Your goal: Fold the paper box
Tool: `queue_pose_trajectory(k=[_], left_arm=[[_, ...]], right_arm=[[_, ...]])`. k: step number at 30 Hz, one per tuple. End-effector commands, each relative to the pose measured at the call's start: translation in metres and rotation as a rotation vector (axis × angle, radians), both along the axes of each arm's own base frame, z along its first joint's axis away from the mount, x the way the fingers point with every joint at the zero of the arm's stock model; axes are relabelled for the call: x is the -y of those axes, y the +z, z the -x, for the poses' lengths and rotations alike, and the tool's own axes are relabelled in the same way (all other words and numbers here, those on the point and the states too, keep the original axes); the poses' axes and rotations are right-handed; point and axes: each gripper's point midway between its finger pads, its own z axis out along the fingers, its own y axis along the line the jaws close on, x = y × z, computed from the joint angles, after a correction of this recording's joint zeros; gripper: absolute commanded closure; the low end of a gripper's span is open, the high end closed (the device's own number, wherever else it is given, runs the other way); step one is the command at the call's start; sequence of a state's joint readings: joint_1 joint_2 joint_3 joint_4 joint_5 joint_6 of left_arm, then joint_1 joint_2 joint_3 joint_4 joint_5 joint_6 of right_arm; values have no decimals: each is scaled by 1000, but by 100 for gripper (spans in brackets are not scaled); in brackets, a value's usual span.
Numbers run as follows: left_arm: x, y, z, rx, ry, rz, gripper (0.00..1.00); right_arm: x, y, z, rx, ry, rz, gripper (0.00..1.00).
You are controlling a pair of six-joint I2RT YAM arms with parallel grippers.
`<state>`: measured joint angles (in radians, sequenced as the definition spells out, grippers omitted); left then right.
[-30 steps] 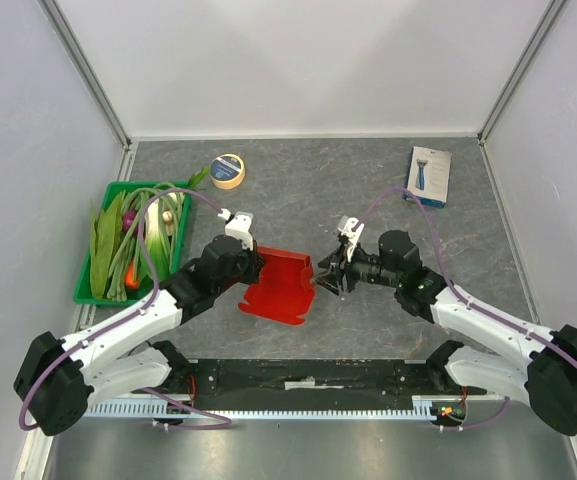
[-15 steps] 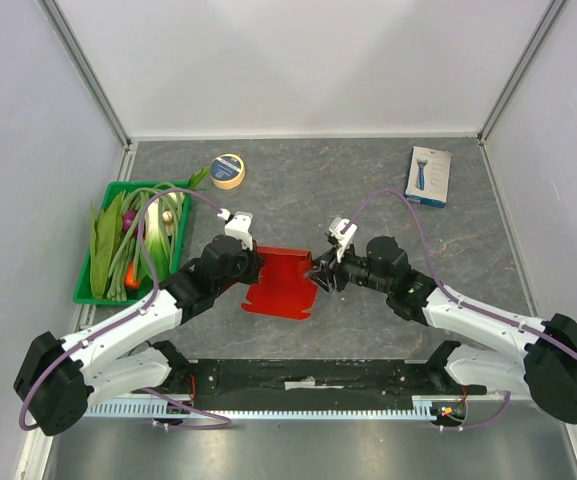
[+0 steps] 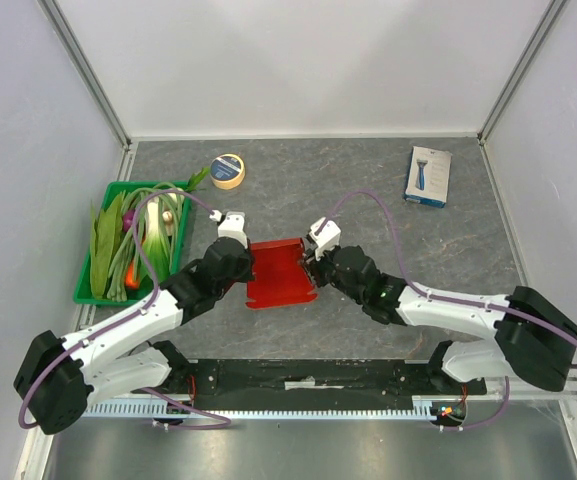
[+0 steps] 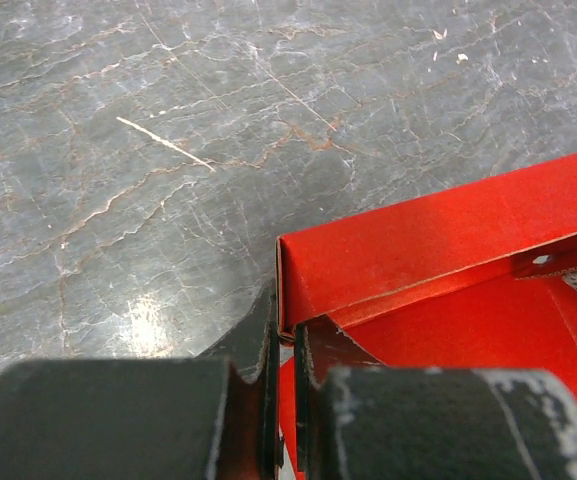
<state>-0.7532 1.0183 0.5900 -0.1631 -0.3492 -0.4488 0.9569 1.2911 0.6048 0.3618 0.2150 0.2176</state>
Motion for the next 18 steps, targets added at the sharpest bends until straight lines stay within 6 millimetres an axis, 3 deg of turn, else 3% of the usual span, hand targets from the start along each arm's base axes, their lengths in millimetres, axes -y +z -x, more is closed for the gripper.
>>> queue_pose_trajectory(k=[1,5,10,18], left_arm=[[6,29,-10,71,57,86,98],[8,27,-9,64,46,82,98],[13,27,-6,66,7,87,98],[16,28,1,91,-61,96,98]], right_arm=[[5,27,-30,106,-186,-70,65],[-6,31,-34,162,-142,-74,68],[-16,32,-38,214,-93,-44,63],[-15,32,-53,219,-41,-29,55]])
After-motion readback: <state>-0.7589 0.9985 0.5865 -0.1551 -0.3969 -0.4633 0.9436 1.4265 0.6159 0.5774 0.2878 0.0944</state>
